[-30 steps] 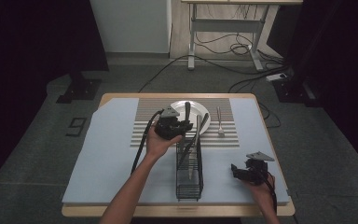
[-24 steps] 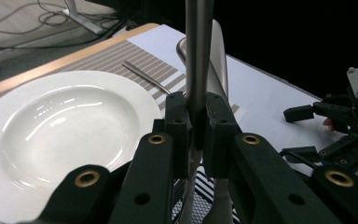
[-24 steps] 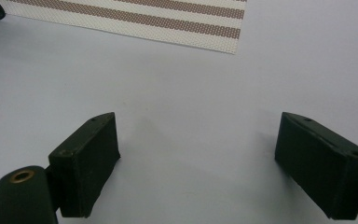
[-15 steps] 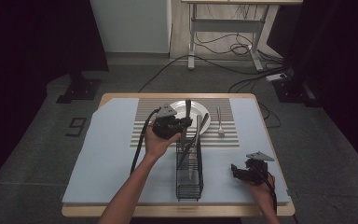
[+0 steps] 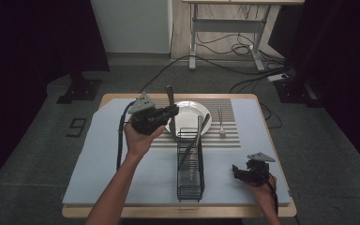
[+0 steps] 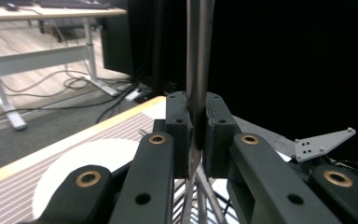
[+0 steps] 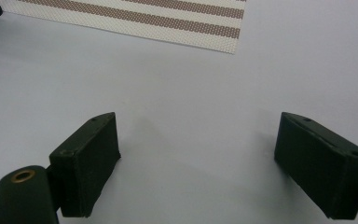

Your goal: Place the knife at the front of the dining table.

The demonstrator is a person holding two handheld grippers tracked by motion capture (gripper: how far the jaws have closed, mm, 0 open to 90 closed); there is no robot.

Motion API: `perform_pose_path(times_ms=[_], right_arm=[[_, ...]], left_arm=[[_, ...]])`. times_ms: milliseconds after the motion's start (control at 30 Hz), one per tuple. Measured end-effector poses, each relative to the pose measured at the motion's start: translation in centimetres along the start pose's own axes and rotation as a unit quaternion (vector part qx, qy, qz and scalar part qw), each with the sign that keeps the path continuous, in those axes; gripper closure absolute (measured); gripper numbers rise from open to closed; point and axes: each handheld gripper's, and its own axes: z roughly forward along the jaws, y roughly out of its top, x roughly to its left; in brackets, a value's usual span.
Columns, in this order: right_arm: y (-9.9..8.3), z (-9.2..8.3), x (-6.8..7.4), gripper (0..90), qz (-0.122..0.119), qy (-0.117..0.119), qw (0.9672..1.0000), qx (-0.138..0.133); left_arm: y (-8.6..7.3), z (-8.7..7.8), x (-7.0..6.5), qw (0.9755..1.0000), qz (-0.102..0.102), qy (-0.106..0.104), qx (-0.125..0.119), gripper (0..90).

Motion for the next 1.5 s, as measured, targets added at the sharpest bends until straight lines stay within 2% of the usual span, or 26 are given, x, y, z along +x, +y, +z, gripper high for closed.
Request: perform_pose_path(times_ms=[167,200,233,267,300,333,367,467,567,700,733,767,833,900,933,1067,1167,1200,1233,1267,1300,1333,1367,1433,1467,1500], right_arm=[[0.0,0.0,0.1,13.4,-0.003,-0.002,1.0,0.001],[0.0,0.0,0.1,13.3,-0.003,-0.003,1.0,0.001],[0.0,0.0,0.1,13.3,-0.003,-0.003,1.0,0.001],[0.0,0.0,0.1,13.3,-0.003,-0.003,1.0,0.001],[0.0,0.0,0.1,13.4,-0.004,-0.003,1.0,0.001],[0.0,0.0,0.1,13.3,-0.002,-0.003,1.0,0.0],[0.0,0.0,0.1,13.3,-0.002,-0.003,1.0,0.0],[0.0,0.1,0.1,13.3,-0.004,-0.003,1.0,0.001],[0.0,0.1,0.2,13.3,-0.002,-0.004,1.0,0.001],[0.0,0.1,0.2,13.3,-0.003,-0.004,1.0,0.001],[0.0,0.1,0.2,13.3,-0.003,-0.004,1.0,0.001],[0.0,0.1,0.2,13.3,-0.003,-0.004,1.0,0.001],[0.0,0.1,0.2,13.3,-0.003,-0.004,1.0,0.001],[0.0,0.1,0.2,13.3,-0.003,-0.004,1.0,0.001],[0.0,0.1,0.2,13.3,-0.003,-0.004,1.0,0.001],[0.0,0.1,0.2,13.3,-0.003,-0.004,1.0,0.001],[0.0,0.1,0.1,13.3,-0.003,-0.004,1.0,0.001],[0.0,0.1,0.1,13.3,-0.003,-0.004,1.0,0.001],[0.0,0.1,0.1,13.3,-0.003,-0.004,1.0,0.001],[0.0,0.1,0.1,13.3,-0.003,-0.004,1.0,0.001],[0.0,0.1,0.1,13.3,-0.003,-0.004,1.0,0.001],[0.0,0.1,0.1,13.3,-0.003,-0.004,1.0,0.001],[0.0,0.1,0.1,13.3,-0.003,-0.004,1.0,0.001],[0.0,0.1,0.1,13.3,-0.003,-0.004,1.0,0.001],[0.0,0.1,0.1,13.3,-0.003,-0.004,1.0,0.001],[0.0,0.1,0.1,13.3,-0.003,-0.004,1.0,0.001]], left_arm=[[-0.9,-1.6,0.8,0.9997,-0.012,0.018,0.013,82.3],[-1.9,-1.9,1.3,0.9991,-0.018,0.028,0.025,82.4],[-1.9,-1.9,1.3,0.9991,-0.018,0.028,0.025,82.3],[-3.2,-2.0,2.0,0.998,-0.024,0.041,0.041,82.4],[-3.2,-2.0,2.0,0.998,-0.024,0.041,0.041,82.4],[-4.6,-2.1,2.8,0.9964,-0.038,0.049,0.058,82.4],[-4.6,-2.1,2.8,0.9964,-0.038,0.049,0.058,82.4],[-6.7,-2.0,4.2,0.9928,-0.06,0.061,0.084,82.4],[-8.5,-1.8,5.5,0.9876,-0.073,0.08,0.113,82.4],[-10.2,-1.5,7.3,0.9817,-0.097,0.094,0.133,82.4],[-10.7,-1.3,7.8,0.9796,-0.103,0.099,0.141,82.3],[-10.7,-1.3,7.8,0.9796,-0.103,0.099,0.141,82.4],[-11.1,-1.0,8.2,0.9779,-0.108,0.101,0.148,82.4],[-11.2,-0.9,8.6,0.9773,-0.117,0.099,0.146,82.4],[-11.2,-0.5,9.0,0.9762,-0.123,0.098,0.149,82.4],[-11.2,0.2,9.6,0.9744,-0.128,0.099,0.156,82.4],[-11.3,1.3,10.3,0.9718,-0.134,0.102,0.164,82.2],[-11.5,1.9,10.8,0.9697,-0.14,0.106,0.17,81.9],[-11.5,1.9,10.8,0.9697,-0.14,0.106,0.17,81.7],[-11.7,2.6,11.2,0.9676,-0.142,0.113,0.175,81.4],[-11.7,2.6,11.2,0.9676,-0.142,0.113,0.175,81.2],[-12.0,3.0,11.6,0.966,-0.149,0.114,0.178,81.1],[-12.0,3.0,11.6,0.966,-0.149,0.114,0.178,81.0],[-12.4,3.5,12.0,0.9642,-0.157,0.116,0.179,80.9],[-12.7,4.0,12.5,0.9623,-0.166,0.114,0.182,80.7],[-12.7,4.0,12.5,0.9623,-0.166,0.114,0.182,80.6]])
